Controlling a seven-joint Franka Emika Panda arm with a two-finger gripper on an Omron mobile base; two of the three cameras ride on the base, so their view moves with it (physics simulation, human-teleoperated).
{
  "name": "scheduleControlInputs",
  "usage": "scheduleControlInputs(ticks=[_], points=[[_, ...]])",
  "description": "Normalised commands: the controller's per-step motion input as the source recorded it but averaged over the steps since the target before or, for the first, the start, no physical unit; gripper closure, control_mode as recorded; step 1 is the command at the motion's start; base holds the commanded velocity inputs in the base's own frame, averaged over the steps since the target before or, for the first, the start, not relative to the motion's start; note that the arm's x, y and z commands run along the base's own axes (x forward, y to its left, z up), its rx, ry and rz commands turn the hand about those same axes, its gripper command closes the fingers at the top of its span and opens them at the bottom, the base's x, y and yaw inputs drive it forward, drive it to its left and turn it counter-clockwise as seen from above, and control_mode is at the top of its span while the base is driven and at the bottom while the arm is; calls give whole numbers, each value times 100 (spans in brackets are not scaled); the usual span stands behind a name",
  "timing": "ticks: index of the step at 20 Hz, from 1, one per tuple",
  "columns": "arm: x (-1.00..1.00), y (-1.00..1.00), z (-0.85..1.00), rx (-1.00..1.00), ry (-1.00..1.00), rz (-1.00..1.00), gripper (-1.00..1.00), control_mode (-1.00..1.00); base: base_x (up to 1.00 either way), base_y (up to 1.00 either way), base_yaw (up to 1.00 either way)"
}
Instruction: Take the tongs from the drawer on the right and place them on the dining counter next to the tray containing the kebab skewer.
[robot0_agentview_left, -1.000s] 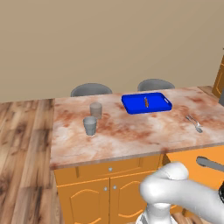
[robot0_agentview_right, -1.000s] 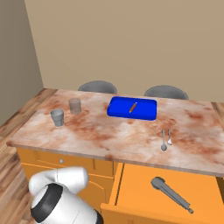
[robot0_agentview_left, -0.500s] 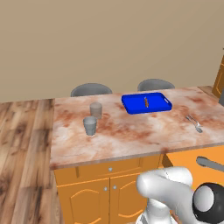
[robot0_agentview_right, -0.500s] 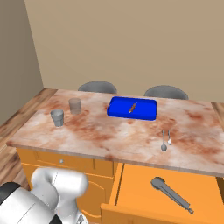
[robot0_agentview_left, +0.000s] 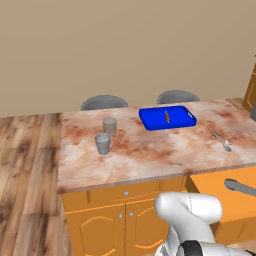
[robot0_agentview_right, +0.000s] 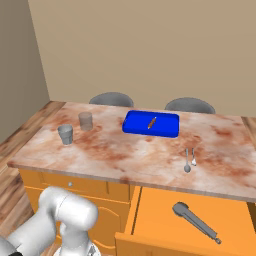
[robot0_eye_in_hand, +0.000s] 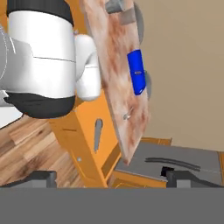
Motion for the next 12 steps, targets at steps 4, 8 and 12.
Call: scheduleControlInputs(ticks=[4,8,12], points=[[84,77,100,-12,33,5,-100,-100,0,0,0],[100,65,96,-7,44,2,-100,-100,0,0,0],[53,16,33,0,28,0,-100,-100,0,0,0]])
